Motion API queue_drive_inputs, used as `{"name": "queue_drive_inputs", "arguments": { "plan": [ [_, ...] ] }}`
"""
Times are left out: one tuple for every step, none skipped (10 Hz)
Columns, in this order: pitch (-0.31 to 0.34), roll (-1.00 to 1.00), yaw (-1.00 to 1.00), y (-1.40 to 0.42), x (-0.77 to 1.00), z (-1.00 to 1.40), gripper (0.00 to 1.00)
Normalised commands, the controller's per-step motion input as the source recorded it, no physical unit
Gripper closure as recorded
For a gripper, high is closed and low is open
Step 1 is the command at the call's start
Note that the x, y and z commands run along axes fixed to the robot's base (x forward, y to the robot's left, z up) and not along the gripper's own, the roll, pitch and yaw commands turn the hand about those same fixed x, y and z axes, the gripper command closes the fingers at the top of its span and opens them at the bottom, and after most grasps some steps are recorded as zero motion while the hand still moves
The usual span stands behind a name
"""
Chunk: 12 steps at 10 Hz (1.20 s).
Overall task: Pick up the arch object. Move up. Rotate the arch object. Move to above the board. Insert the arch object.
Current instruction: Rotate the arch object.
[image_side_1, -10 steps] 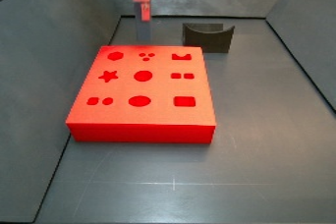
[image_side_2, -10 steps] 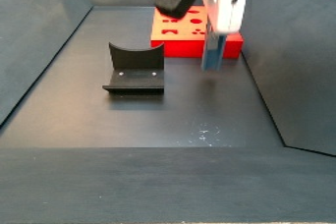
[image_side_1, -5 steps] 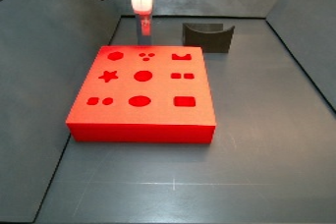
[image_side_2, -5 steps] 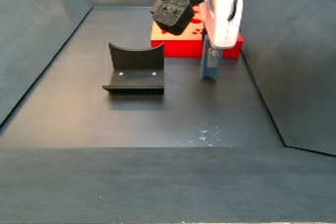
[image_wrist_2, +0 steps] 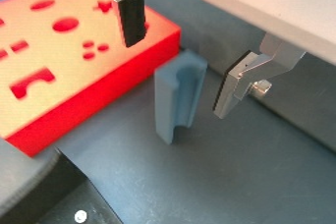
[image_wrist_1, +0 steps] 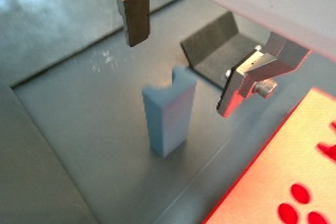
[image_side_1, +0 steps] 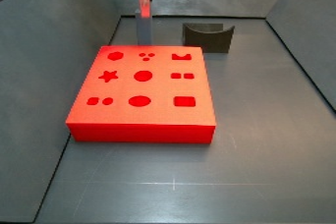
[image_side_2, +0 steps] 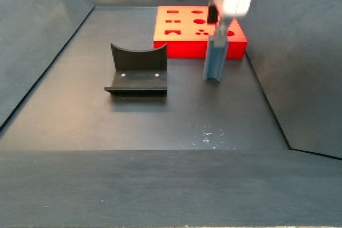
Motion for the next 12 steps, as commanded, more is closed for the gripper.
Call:
{"name": "queue_drive_inputs", "arguments": {
  "plan": [
    [0.047, -0.01, -0.02, 0.0, -0.01, 0.3, 0.0],
    [0.008, 0.0, 1.0, 0.0, 0.0, 0.0, 0.0],
    [0.008, 0.0, 1.0, 0.0, 0.02, -0.08, 0.0],
    [0.006, 0.0, 1.0, 0.0, 0.03, -0.05, 0.0],
    [0.006, 0.0, 1.0, 0.0, 0.03, -0.04, 0.0],
    [0.006, 0.0, 1.0, 0.0, 0.03, -0.04, 0.0],
    [0.006, 0.0, 1.0, 0.0, 0.03, -0.04, 0.0],
    [0.006, 0.0, 1.0, 0.0, 0.03, -0.04, 0.0],
    [0.007, 0.0, 1.0, 0.0, 0.03, -0.03, 0.0],
    [0.007, 0.0, 1.0, 0.0, 0.03, -0.03, 0.0],
    [0.007, 0.0, 1.0, 0.0, 0.03, -0.03, 0.0],
    [0.008, 0.0, 1.0, 0.0, 0.03, -0.03, 0.0]
  ]
}}
